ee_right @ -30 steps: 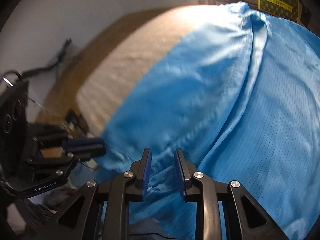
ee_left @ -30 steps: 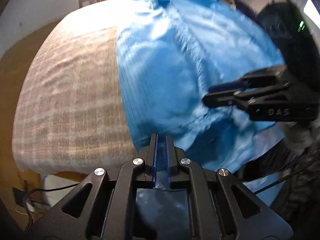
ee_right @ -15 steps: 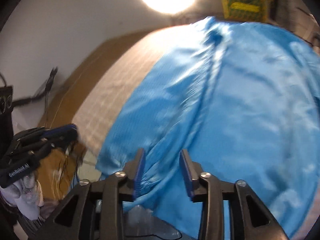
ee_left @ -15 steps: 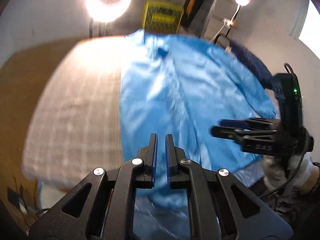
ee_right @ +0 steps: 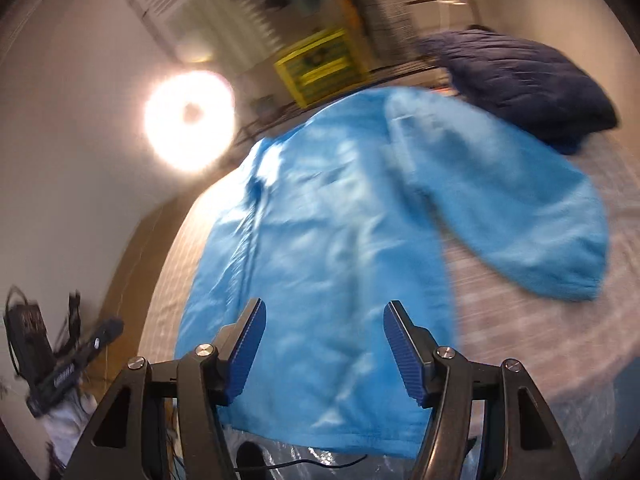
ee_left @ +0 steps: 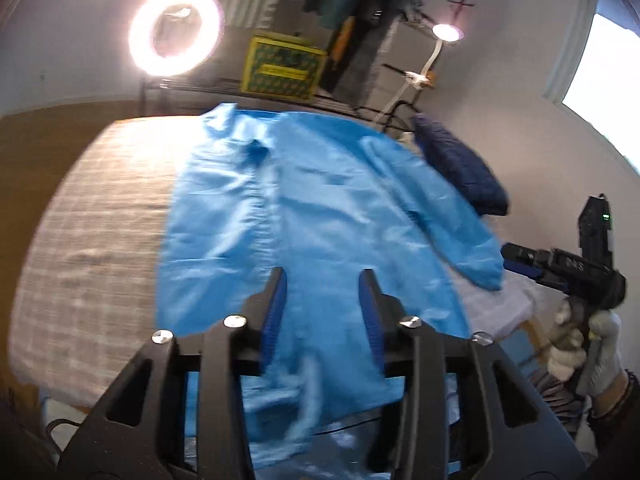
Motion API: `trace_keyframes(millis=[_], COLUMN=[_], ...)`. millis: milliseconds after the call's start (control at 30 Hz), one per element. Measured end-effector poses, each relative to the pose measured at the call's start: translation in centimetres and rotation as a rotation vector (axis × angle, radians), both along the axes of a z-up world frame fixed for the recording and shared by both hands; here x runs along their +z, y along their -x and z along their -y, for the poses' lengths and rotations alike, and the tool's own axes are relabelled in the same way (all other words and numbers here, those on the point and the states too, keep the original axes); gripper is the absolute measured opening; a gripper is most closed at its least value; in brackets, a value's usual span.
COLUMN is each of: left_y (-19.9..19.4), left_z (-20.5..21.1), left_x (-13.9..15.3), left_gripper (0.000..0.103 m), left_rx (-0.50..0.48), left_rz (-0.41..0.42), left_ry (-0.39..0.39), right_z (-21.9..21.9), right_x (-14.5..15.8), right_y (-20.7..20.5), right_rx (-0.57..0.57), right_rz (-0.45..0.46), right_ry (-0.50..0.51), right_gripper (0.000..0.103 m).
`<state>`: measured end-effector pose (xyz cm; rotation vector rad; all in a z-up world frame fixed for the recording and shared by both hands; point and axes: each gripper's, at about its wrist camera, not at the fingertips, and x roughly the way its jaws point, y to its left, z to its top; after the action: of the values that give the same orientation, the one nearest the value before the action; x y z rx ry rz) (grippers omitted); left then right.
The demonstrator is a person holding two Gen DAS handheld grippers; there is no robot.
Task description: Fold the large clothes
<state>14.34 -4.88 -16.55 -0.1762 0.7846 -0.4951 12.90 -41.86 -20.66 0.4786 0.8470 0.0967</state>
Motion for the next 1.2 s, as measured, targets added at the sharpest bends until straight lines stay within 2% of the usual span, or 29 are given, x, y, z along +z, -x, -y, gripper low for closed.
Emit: trace_keyframes(millis=[67,133,300,400,533,667,733,800,900,1000,1067,1133,1200], left_y=[0.0,0.2,0.3,0.5,1.4,2.6,2.6,2.2,0.8,-0.7,-1.4,-1.7,-2.2], left_z=[1.4,3.2,9.2,12.0,15.0,16.5,17.0,17.1,16.2,15.2,14.6,14.1,13.4], left_x=[-0.4,-1.2,-4.0,-5.3,-4.7,-3.7,-4.1,-4.9,-6.9,-8.7,-9.1,-8.7,-8.2], left_gripper=[0.038,0.038,0.037,0.036,0.036,0.036,0.036,0.036,0.036,0.036,0.036,0.036,0.036], left_rx=[-0.031,-0.062,-0.162,-0.206,-0.26,-0.297,-0.301,-0.288,-0.252,-0.208,-0.201,-0.191,-0.179], left_rz=[-0.024,-0.047,-0.076,-0.111,-0.122,-0.082,-0.082,-0.083,-0.141,-0.19,-0.203,-0.179,-0.159], left_ry=[0.03,0.031,-0.051,-0.071,-0.075,-0.101,-0.111,-0.134,-0.105,-0.109,-0.106,-0.112,-0.099], right_z=[2.8,5.7,11.9,15.4,20.0,22.8,23.7,24.1,24.7,25.3,25.4,25.0,24.3], right_x=[0.5,1.0,0.7,-1.0,-3.5,-5.7,-6.8,-7.2,-7.7,-9.3,-10.0,-10.2,-10.0], right_y=[0.7,1.5,3.3,3.1,1.9,0.2,-0.7,-1.5,-2.5,-3.4,-4.1,-4.8,-5.3], right_rx=[-0.047,-0.1,-0.214,-0.265,-0.357,-0.384,-0.376,-0.382,-0.404,-0.41,-0.395,-0.345,-0.314], right_rz=[0.008,0.021,0.015,-0.043,-0.155,-0.224,-0.263,-0.27,-0.258,-0.273,-0.286,-0.28,-0.271], right_ry=[-0.001,0.012,0.064,0.087,0.128,0.058,0.018,0.024,0.056,0.023,-0.011,-0.034,-0.009], right_gripper=[0.071,0.081,0.084,0.084,0.084,0.084,0.084,0.084,0.085,0.085,0.075,0.046,0.027])
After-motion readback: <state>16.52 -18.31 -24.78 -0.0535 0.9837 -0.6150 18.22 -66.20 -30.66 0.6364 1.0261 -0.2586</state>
